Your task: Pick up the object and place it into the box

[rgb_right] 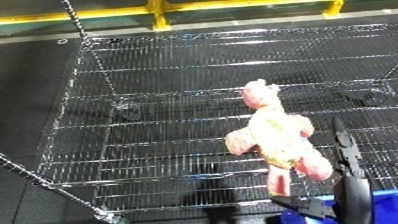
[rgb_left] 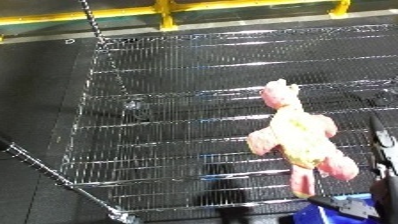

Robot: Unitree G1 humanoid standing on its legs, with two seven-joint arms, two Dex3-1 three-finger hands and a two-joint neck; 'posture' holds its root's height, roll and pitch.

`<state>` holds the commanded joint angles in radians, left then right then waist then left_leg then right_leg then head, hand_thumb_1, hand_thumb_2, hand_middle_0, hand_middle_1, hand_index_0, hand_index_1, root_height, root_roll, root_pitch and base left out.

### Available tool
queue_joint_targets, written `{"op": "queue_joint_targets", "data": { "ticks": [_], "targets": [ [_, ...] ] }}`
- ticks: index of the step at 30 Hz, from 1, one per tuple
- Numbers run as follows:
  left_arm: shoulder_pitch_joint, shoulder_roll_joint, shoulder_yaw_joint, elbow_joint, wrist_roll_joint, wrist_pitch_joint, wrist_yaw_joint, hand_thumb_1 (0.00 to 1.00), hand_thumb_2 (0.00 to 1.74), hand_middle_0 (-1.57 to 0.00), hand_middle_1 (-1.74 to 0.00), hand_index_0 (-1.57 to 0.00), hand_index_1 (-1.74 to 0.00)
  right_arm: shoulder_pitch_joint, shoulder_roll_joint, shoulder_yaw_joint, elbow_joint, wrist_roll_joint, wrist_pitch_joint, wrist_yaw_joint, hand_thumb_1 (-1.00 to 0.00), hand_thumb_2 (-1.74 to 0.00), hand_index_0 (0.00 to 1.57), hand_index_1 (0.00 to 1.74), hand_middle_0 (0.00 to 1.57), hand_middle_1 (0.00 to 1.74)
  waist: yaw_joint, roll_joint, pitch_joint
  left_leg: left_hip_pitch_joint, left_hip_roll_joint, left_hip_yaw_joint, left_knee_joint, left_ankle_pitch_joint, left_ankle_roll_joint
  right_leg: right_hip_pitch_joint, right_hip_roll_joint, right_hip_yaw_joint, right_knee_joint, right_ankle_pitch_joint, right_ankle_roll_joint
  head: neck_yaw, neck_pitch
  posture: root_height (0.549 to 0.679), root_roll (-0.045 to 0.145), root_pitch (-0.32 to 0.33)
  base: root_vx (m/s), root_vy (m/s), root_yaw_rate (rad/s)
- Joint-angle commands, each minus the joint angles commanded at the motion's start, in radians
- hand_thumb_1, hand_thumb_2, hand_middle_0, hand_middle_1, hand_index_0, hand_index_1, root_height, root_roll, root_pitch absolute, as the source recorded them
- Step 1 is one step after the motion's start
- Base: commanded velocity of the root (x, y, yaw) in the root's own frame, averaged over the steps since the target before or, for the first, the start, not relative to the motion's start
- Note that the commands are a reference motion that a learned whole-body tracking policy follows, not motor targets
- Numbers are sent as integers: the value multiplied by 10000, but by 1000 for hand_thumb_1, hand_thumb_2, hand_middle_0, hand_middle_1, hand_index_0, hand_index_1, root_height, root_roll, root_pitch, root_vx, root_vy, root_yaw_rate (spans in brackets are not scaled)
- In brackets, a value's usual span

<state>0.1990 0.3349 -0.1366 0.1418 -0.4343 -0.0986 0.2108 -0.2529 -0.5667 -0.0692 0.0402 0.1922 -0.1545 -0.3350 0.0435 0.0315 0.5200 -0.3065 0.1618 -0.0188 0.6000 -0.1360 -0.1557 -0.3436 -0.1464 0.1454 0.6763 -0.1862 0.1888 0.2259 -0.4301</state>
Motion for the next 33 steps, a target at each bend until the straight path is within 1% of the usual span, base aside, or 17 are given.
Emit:
{"op": "queue_joint_targets", "data": {
  "ticks": [4,6,9,12,18,21,25,29,33],
  "targets": [
    [18,135,-200,16,-77,-37,-62,1000,1740,-1570,-1740,-1570,-1740,-754,-627,406,565,-54,172,31,0,0,0,0,0,0,110,71,0,-37,2,0,7,13,-16,-93,-7,17,54,14,1,468,-21,629,54,-154,22,-18,-5],
    [37,203,-294,3,-133,-71,-78,1000,1740,-1570,-1740,-1570,-1740,-1131,-861,604,912,21,281,-16,0,0,0,0,0,0,167,135,0,-68,-4,-3,-3,30,-24,-167,-14,21,94,14,3,721,-7,629,54,-149,21,-19,3],
    [27,328,-391,-43,-247,-154,-85,1000,1740,-1570,-1740,-1570,-1740,-1647,-1042,855,1477,265,531,-206,0,0,0,0,0,0,232,248,0,-126,-20,4,-31,53,-37,-298,-38,22,158,19,10,1183,-114,629,56,-141,27,-19,22],
    [39,442,-504,-70,-339,-274,-74,1000,1740,-1570,-1740,-1570,-1740,-2291,-1222,1174,2269,425,739,-352,0,0,0,0,0,0,314,370,0,-221,-51,4,6,51,-41,-430,-53,36,228,26,1,1547,-147,629,59,-133,20,-10,8],
    [49,674,-765,-139,-477,-461,-137,1000,1740,-1570,-1740,-1570,-1740,-3792,-1578,1979,4154,452,969,-449,0,0,0,0,0,0,488,690,0,-403,-126,40,1,69,-60,-728,-127,64,312,36,26,1724,-216,628,63,-111,25,-9,4],
    [113,709,-890,-216,-515,-538,-119,1000,1740,-1570,-1740,-1570,-1740,-4616,-1716,2449,5096,353,1031,-396,0,0,0,0,0,0,550,861,0,-595,-169,52,53,84,-70,-969,-152,104,411,25,17,2025,-137,626,65,-95,13,0,-8],
    [308,766,-1082,-380,-590,-612,-183,1000,1740,-1570,-1740,-1570,-1740,-5823,-1941,3259,6793,63,1101,-231,0,0,0,0,0,0,636,1096,0,-856,-220,63,107,89,-92,-1266,-172,147,505,-9,-10,2232,3,626,68,-70,12,8,-34],
    [385,791,-1249,-390,-661,-647,-263,1000,1740,-1570,-1740,-1570,-1740,-6569,-1975,3761,8451,24,1188,-18,0,0,0,0,0,0,720,1251,0,-978,-224,77,75,96,-131,-1405,-175,116,516,-38,-29,2471,164,627,68,-52,4,-2,-11],
    [432,823,-1365,-444,-747,-656,-360,1000,1740,-1570,-1740,-1570,-1740,-7038,-1960,4198,9936,-67,1362,343,0,0,0,0,0,0,823,1354,0,-1049,-208,55,43,106,-158,-1458,-180,71,496,-35,-45,2849,259,628,67,-42,4,-16,21]
  ]
}}
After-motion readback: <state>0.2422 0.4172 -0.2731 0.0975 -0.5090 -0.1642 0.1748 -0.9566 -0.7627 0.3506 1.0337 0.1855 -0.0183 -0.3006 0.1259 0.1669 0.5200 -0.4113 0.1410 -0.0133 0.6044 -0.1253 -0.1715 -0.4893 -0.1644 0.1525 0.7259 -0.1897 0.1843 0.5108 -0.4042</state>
